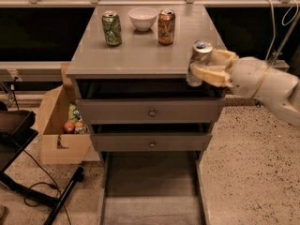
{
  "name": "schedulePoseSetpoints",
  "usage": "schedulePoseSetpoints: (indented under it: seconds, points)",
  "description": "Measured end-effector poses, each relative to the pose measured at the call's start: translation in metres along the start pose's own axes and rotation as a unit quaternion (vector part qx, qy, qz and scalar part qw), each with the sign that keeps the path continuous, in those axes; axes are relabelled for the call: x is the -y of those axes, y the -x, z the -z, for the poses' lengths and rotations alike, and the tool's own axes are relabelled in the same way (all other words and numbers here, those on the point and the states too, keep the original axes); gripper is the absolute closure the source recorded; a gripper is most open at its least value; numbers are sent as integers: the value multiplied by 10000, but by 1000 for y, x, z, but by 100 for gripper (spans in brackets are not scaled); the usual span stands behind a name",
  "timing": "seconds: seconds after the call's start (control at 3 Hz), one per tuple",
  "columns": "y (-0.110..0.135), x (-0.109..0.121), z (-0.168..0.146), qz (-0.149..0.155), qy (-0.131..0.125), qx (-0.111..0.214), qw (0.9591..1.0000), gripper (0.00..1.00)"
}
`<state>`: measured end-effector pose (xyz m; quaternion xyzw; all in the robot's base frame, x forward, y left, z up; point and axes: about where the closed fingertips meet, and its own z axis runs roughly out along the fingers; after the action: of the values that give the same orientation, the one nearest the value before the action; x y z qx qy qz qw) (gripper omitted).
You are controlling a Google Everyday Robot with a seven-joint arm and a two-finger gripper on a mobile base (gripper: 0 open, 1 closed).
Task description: Place redbull can into bottom drawer
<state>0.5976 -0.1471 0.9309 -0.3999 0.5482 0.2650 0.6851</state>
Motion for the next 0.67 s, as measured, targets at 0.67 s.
schedulePoseSetpoints:
  seconds: [0.67]
  points:
    - [-29,-38,-31,-51,483,38,9988,100]
